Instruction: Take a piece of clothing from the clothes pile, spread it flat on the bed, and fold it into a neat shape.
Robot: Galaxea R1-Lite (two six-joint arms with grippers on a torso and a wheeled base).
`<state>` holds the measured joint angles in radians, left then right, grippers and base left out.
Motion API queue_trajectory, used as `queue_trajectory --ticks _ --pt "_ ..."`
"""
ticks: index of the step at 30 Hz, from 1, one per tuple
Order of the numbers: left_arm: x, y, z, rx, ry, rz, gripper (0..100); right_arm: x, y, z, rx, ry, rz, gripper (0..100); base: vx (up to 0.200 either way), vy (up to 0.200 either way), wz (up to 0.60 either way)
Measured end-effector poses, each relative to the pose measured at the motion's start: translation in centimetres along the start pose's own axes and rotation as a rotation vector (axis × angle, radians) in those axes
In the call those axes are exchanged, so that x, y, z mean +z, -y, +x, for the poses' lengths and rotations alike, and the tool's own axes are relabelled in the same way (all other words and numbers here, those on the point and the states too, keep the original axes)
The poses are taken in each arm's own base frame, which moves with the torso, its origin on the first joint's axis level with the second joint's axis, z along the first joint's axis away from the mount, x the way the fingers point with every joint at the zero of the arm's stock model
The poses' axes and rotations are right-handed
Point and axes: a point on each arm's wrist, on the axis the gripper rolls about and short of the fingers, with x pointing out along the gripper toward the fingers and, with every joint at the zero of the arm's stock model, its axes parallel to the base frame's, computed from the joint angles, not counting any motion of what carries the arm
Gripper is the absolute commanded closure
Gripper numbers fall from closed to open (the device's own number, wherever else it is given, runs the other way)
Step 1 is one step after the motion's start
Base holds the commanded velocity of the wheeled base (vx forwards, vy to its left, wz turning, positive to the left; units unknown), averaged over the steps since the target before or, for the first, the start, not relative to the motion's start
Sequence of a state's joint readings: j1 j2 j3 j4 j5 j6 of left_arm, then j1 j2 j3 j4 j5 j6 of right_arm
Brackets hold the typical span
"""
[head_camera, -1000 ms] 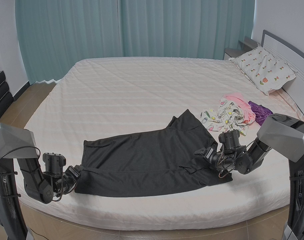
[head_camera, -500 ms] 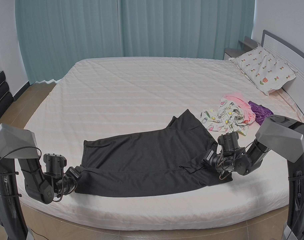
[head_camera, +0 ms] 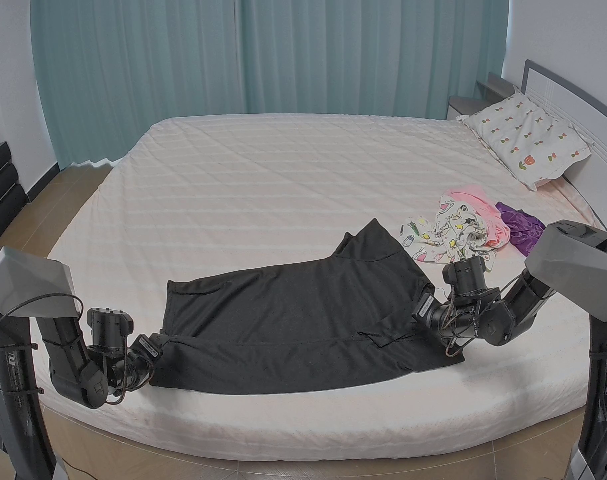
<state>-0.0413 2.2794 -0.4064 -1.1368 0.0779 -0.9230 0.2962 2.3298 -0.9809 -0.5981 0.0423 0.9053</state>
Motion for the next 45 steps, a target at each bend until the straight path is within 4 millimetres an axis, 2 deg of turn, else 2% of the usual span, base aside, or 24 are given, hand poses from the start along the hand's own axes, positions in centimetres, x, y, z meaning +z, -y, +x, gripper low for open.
queue_trajectory --ticks 3,4,13,27,28,38,45 --pt "0.0 0.0 0.0 0.001 -0.001 0.000 0 0.1 -0.2 -0.5 0.007 0.007 -0.003 100 0.000 0.000 0.00" --pt "0.0 0.0 0.0 0.001 -0.001 0.000 0 0.2 -0.2 -0.6 0.006 0.007 -0.005 0 0.000 0.000 0.00" --pt "0.0 0.0 0.0 0.001 -0.001 0.000 0 0.6 -0.1 0.2 0.017 0.020 -0.010 0 0.000 0.000 0.00" --pt "0.0 0.0 0.0 0.002 -0.001 0.000 0 1.1 -0.3 3.4 0.025 0.033 -0.007 0 0.000 0.000 0.00" --pt "0.0 0.0 0.0 0.001 -0.001 0.000 0 1.1 -0.2 3.6 0.024 0.034 -0.006 100 0.000 0.000 0.00" --pt "0.0 0.0 0.0 0.001 -0.001 0.000 0 1.0 0.6 3.9 -0.020 0.056 0.005 100 0.000 0.000 0.00" --pt "0.0 -0.1 0.0 0.002 -0.002 0.000 0 0.7 0.8 3.2 -0.031 0.048 0.007 100 0.000 0.000 0.00"
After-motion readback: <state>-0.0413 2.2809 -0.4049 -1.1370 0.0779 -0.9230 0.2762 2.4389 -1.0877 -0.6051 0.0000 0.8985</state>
